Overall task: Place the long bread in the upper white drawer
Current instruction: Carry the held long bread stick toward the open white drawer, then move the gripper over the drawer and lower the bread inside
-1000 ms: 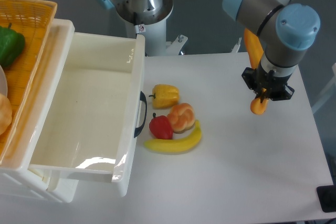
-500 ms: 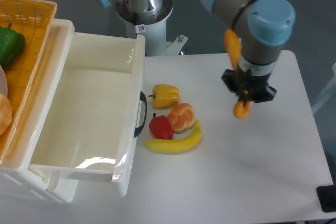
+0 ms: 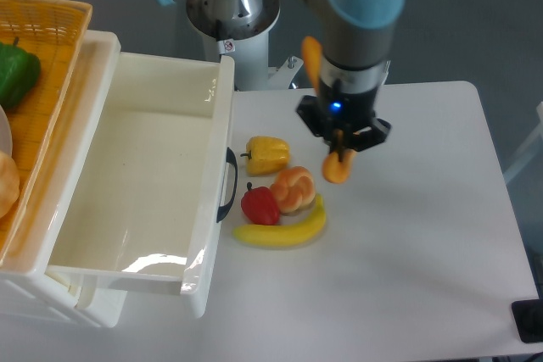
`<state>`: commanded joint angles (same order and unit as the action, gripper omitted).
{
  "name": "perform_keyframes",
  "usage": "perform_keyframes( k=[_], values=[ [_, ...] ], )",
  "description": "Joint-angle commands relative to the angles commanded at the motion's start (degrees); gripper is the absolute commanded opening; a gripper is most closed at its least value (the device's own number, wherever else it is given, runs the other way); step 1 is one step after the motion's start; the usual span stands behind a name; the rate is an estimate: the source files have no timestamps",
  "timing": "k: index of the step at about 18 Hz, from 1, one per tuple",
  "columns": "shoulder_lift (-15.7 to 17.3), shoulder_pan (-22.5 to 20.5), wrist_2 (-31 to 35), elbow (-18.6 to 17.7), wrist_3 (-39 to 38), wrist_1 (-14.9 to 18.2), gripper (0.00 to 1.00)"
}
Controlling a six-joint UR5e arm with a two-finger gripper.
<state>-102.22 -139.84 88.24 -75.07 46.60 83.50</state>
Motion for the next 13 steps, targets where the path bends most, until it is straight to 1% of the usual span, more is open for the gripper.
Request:
perform_keyframes(
  k=[2, 3, 5, 7, 11, 13],
  values=[
    [0.3, 2.5, -0.3, 1.1, -3.4, 0.0, 0.04],
    [0.7, 3.3, -1.7, 1.3, -5.1, -0.1, 0.04],
    [0.7, 3.6, -5.5, 2.0, -7.7, -0.3, 0.04],
    [0.4, 4.0, -6.4, 2.7, -8.8, -0.4, 0.04],
    [0.4, 5.5, -7.4, 2.9, -9.8, -0.4, 0.04],
    [-0.4, 6.9, -7.4, 2.9, -11.6, -0.8, 0.04]
  ],
)
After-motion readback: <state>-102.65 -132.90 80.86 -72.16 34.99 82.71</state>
